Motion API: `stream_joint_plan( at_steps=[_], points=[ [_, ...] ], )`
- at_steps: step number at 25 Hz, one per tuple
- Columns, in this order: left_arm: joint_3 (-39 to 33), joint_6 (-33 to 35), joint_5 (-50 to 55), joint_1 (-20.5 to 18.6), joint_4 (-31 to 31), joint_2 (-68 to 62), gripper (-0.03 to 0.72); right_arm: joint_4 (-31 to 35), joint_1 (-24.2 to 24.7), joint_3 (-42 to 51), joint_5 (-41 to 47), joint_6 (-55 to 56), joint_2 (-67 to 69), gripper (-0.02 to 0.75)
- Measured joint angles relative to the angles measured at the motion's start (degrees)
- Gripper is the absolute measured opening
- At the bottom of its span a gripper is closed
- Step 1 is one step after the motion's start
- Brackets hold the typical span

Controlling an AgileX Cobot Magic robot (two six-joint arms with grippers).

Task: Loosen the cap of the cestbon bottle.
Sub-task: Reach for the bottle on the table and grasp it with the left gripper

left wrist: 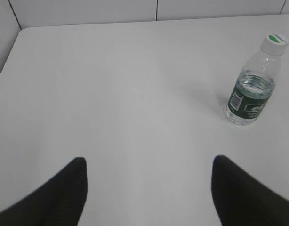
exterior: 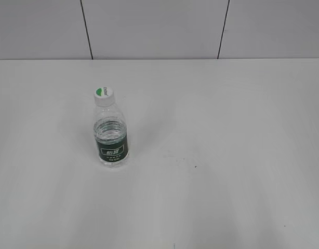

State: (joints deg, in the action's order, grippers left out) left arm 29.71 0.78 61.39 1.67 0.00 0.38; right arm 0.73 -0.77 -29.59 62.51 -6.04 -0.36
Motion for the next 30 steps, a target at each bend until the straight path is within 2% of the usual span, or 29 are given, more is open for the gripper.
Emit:
stream_joint_plan(
  at_steps=[25, 30],
  points=[
    [0.1, 0.0, -0.1, 0.0, 0.0, -0.1, 0.495, 0.0, 0.0, 0.0, 0.0, 0.0, 0.0, 0.479],
    [2.5, 0.3, -6.6, 0.0, 0.7, -4.9, 0.495, 0.0, 0.0, 0.0, 0.0, 0.0, 0.0, 0.479]
  ],
)
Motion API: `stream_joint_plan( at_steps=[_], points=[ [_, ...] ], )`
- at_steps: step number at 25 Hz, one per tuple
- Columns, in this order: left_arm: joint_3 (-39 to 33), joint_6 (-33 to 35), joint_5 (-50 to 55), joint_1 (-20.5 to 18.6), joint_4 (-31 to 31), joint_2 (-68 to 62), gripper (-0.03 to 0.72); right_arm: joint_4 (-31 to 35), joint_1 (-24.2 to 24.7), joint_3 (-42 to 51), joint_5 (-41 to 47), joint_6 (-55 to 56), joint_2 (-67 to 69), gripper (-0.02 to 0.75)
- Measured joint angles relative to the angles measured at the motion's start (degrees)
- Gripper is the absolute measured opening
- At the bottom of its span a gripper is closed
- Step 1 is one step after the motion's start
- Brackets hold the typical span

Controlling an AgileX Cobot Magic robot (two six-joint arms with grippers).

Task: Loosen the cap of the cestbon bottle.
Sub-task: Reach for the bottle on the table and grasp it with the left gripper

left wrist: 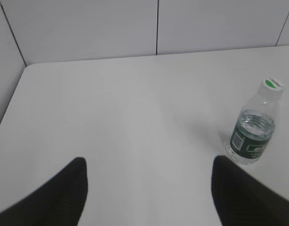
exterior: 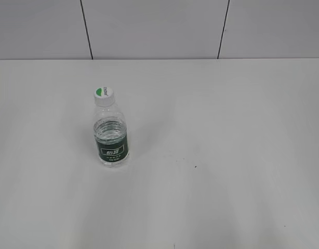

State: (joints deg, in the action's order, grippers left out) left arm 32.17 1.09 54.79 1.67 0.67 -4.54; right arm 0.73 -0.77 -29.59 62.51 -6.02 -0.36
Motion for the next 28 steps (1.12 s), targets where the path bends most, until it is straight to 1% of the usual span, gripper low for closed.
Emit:
stream_joint_plan(
  at_steps=[3, 6, 13, 17, 23, 28],
  points=[
    [0.2, 2.6, -6.0, 0.0, 0.1, -5.2, 0.495, 0.0, 0.0, 0.0, 0.0, 0.0, 0.0, 0.479],
    [0.2, 5.4, -14.4, 0.0, 0.1, -11.4, 0.495, 0.0, 0.0, 0.0, 0.0, 0.0, 0.0, 0.479],
    [0.3, 7.7, -33.8, 0.0, 1.0, -26.0, 0.495, 0.0, 0.0, 0.0, 0.0, 0.0, 0.0, 0.479],
    [-2.2, 7.8, -46.1, 0.0, 1.0, -32.5, 0.495, 0.0, 0.0, 0.0, 0.0, 0.0, 0.0, 0.479],
    [-7.4, 8.0, -57.5, 0.1, 1.8, -40.7, 0.494, 0.0, 0.0, 0.0, 0.0, 0.0, 0.0, 0.479],
    [-10.7, 7.6, -65.4, 0.1, 1.8, -48.7, 0.463, 0.0, 0.0, 0.0, 0.0, 0.0, 0.0, 0.479]
  ],
)
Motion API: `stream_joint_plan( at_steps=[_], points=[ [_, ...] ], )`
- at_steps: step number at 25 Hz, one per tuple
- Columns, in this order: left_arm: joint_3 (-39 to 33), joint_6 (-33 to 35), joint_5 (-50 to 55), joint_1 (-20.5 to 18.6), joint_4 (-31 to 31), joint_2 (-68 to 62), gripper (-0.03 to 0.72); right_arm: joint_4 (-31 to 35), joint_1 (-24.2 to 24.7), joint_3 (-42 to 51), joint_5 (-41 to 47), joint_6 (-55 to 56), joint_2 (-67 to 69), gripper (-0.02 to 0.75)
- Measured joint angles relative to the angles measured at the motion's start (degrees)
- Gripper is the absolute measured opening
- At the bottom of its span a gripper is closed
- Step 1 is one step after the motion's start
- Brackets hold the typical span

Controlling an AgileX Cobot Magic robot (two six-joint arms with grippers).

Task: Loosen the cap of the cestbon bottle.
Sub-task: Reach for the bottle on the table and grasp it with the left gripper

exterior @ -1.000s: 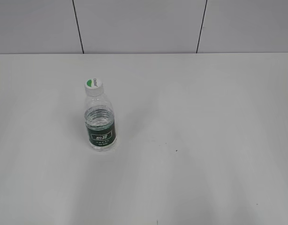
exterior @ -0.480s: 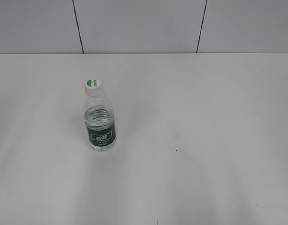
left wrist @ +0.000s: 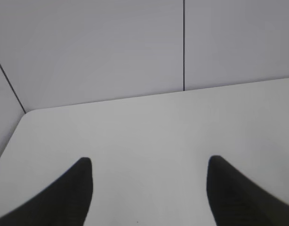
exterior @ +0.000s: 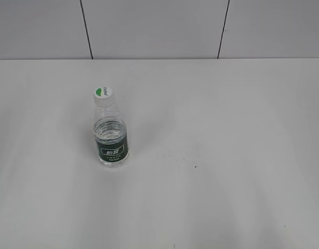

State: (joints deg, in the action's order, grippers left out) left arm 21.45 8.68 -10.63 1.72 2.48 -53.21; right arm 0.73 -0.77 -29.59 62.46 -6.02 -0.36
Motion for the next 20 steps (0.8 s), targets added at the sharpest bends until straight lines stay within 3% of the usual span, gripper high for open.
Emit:
stream_joint_plan(
  at_steps=[5, 11, 20],
  points=[
    [-1.2, -5.3, -7.5, 0.0, -2.0, -7.4, 0.456, 0.0, 0.0, 0.0, 0.0, 0.0, 0.0, 0.479],
    [-1.3, -20.9, -19.8, 0.0, -22.0, -19.1, 0.439, 0.0, 0.0, 0.0, 0.0, 0.0, 0.0, 0.479],
    [-1.3, -25.2, -40.5, 0.0, -39.1, -35.5, 0.433, 0.0, 0.0, 0.0, 0.0, 0.0, 0.0, 0.479]
  ],
)
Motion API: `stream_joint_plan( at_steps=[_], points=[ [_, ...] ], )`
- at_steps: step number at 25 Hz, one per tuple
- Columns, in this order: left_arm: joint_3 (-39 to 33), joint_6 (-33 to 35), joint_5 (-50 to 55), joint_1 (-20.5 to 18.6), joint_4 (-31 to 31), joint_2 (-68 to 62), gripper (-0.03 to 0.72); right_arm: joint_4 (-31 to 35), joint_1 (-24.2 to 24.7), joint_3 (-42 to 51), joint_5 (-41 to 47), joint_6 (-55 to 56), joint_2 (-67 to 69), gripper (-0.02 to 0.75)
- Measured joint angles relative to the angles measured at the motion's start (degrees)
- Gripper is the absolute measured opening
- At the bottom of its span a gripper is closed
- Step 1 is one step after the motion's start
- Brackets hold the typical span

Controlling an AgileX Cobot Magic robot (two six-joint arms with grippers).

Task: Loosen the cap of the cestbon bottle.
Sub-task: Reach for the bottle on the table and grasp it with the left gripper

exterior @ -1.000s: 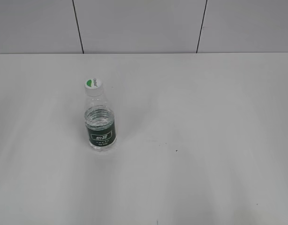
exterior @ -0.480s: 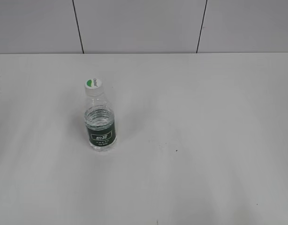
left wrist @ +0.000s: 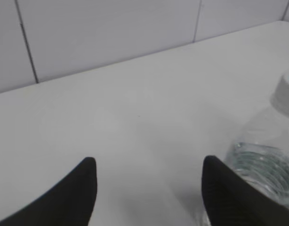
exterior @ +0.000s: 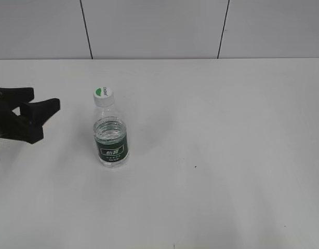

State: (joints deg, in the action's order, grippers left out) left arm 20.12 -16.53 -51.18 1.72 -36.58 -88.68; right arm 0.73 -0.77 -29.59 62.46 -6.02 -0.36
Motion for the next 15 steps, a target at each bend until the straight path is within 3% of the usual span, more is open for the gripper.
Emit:
stream_joint_plan(
  at_steps=[9, 15],
  points=[
    [0.0, 0.2, -6.0, 0.0, -14.5, -10.5, 0.433, 0.0, 0.0, 0.0, 0.0, 0.0, 0.0, 0.479],
    [0.6, 3.7, -9.8, 0.0, -17.8, -15.6, 0.433, 0.0, 0.0, 0.0, 0.0, 0.0, 0.0, 0.479]
  ],
)
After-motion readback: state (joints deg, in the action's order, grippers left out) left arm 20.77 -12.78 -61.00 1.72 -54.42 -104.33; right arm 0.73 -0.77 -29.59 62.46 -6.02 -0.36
